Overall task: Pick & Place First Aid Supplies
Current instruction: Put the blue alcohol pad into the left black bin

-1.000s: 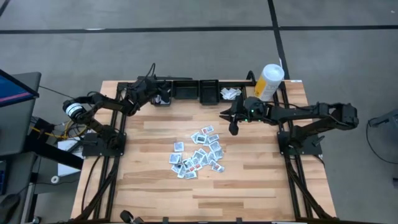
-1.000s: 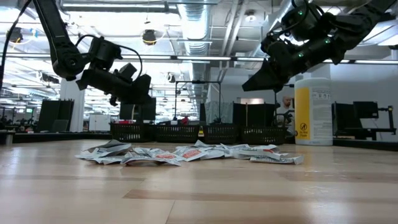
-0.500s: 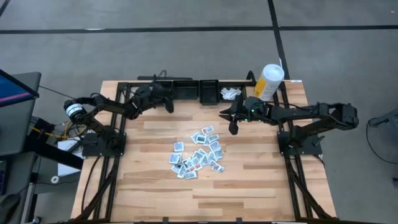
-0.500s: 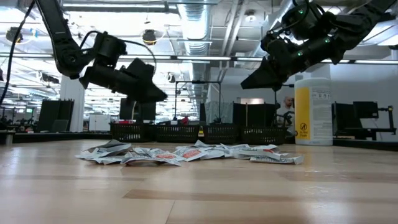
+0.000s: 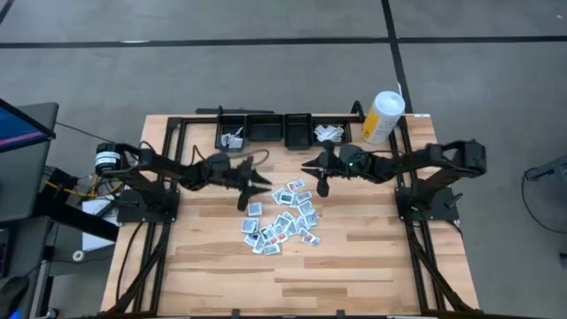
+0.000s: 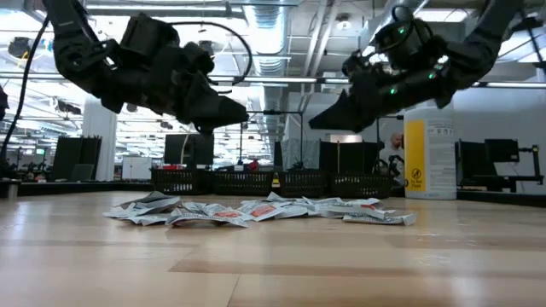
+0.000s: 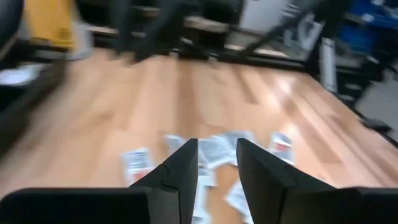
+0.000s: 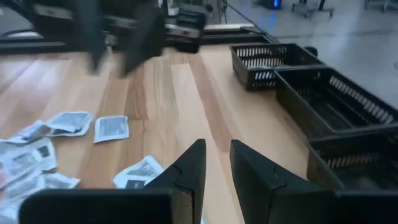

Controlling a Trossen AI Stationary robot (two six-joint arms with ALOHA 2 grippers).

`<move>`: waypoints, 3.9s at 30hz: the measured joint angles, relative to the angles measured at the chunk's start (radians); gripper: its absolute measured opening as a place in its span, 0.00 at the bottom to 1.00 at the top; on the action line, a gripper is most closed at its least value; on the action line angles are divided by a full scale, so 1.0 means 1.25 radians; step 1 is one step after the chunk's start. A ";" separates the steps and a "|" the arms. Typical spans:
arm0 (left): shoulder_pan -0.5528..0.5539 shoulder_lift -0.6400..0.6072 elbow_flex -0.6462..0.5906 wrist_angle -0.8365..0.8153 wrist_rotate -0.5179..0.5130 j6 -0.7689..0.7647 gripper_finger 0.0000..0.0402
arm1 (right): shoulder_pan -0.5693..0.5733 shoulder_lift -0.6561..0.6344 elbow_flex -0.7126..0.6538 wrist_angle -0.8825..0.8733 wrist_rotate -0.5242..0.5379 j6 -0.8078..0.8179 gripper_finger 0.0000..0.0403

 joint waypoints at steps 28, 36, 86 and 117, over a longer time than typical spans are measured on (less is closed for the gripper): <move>-0.115 0.000 0.001 -0.258 -0.009 0.012 0.28 | 0.006 0.222 0.079 0.084 -0.023 -0.012 0.17; -0.130 0.000 0.001 -0.348 -0.008 -0.011 0.28 | 0.006 0.222 0.079 0.077 -0.023 -0.012 0.17; -0.391 -0.157 0.000 -0.608 -0.348 -0.161 0.28 | 0.225 0.221 0.246 -0.123 -0.023 -0.299 0.17; -0.418 -0.092 0.000 -0.611 -0.458 -0.404 0.28 | 0.361 0.223 0.302 -0.149 -0.010 -0.427 0.17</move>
